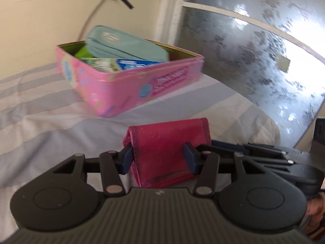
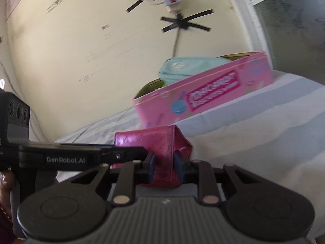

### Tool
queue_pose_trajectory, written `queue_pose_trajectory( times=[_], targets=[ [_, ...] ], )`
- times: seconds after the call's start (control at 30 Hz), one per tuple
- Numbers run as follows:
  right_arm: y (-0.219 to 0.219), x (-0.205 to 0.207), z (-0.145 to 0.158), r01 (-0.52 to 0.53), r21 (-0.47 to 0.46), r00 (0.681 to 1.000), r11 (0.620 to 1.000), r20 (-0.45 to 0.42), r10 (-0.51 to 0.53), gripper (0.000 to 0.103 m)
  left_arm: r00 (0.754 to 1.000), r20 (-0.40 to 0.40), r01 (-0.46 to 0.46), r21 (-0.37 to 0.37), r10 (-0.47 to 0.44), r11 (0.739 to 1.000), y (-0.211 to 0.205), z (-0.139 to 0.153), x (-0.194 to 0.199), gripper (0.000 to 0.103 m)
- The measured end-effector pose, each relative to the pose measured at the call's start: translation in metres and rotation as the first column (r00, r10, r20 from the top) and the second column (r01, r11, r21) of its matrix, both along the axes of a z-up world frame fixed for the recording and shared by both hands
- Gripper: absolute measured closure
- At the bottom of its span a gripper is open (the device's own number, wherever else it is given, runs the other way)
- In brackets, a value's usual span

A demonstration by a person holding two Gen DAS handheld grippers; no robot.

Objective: Organize objects
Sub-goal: 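Lift the pink wallet with the right gripper and carry it over the tin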

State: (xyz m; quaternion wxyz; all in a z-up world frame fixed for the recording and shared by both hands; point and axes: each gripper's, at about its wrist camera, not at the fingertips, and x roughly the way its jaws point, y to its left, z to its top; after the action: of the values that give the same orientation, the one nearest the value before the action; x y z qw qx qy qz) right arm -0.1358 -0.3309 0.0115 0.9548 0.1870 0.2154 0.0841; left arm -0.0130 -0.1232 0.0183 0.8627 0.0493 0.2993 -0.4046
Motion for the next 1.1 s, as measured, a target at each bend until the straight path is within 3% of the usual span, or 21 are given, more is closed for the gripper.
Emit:
queue_pose_trajectory(
  times=[0.23,0.37,0.6,0.73,0.87,1.1],
  targets=[
    [-0.018,0.000,-0.006,-0.014,0.066,1.000,0.998,0.010,0.013,0.077,0.999,-0.020,0.034,-0.007,-0.034,0.999,0.004,0.001,0.004,0.045],
    [-0.016,0.004,-0.008,-0.025,0.071,0.999,0.997,0.028,0.023,0.073,0.998,-0.031,0.056,-0.012,-0.056,0.998,0.008,-0.003,0.007,0.057],
    [-0.002,0.004,-0.004,-0.022,-0.062,0.998,0.998,0.058,0.026,0.073,0.998,-0.004,0.057,-0.075,-0.057,0.996,0.011,0.004,0.007,0.064],
    [-0.004,0.004,0.011,-0.001,-0.039,0.990,0.999,0.138,0.007,0.073,0.994,0.098,0.057,-0.108,-0.047,0.992,0.009,0.029,0.005,0.064],
    [0.002,0.018,0.040,0.055,-0.106,0.968,0.993,0.248,-0.027,0.073,0.982,0.191,0.042,-0.140,-0.015,0.989,0.001,0.058,0.020,0.063],
    [-0.007,0.097,0.079,0.096,-0.150,0.937,0.984,0.347,-0.038,0.073,0.963,0.254,-0.038,-0.201,0.090,0.979,-0.029,0.095,0.081,0.061]
  ],
)
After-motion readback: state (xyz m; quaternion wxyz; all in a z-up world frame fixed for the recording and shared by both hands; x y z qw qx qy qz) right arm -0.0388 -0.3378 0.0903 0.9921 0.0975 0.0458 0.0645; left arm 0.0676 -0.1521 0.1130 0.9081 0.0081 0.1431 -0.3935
